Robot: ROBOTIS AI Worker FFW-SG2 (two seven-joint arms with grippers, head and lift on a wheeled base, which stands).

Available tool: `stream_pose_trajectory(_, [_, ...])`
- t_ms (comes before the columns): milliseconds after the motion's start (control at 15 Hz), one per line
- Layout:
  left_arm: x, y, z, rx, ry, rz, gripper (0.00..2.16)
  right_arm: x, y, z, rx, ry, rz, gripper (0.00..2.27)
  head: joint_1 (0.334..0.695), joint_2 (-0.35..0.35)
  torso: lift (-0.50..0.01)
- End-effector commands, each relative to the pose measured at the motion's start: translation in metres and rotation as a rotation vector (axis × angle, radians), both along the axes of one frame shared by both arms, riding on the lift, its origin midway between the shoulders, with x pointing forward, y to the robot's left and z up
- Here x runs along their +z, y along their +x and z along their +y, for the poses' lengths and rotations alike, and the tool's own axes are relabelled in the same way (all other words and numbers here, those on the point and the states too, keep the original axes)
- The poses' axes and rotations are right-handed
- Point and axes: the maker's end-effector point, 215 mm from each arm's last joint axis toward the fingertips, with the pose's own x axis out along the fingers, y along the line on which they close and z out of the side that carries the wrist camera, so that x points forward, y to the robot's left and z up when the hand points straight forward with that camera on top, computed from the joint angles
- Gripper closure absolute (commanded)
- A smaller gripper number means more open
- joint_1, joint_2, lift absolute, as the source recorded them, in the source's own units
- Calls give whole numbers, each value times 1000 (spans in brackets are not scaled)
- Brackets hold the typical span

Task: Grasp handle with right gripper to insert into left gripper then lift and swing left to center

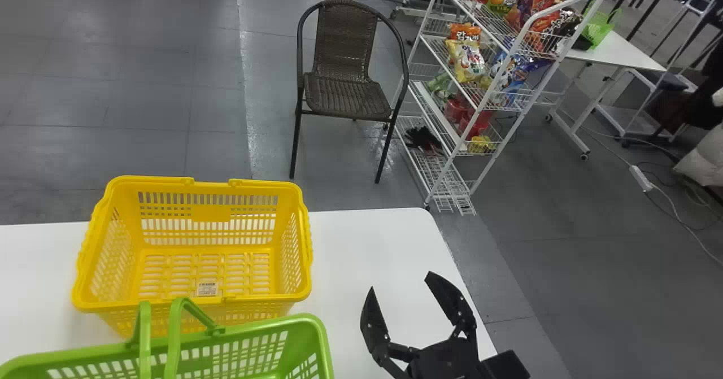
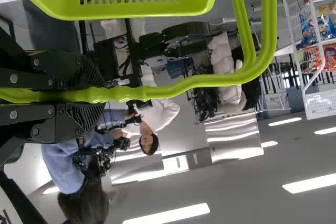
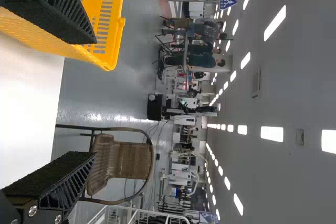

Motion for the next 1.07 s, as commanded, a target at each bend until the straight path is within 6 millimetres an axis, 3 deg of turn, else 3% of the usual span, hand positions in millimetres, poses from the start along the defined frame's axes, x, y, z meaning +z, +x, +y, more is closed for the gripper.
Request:
stream_pose_trajectory(0, [2, 1, -1, -8, 1, -7, 2138, 0, 0, 4, 5, 1, 0, 43, 695, -350, 0])
stream_pose_trajectory(1000, [3, -3, 2, -5, 0, -3, 2138, 3, -1, 5, 3, 5, -9, 46, 695, -350, 0])
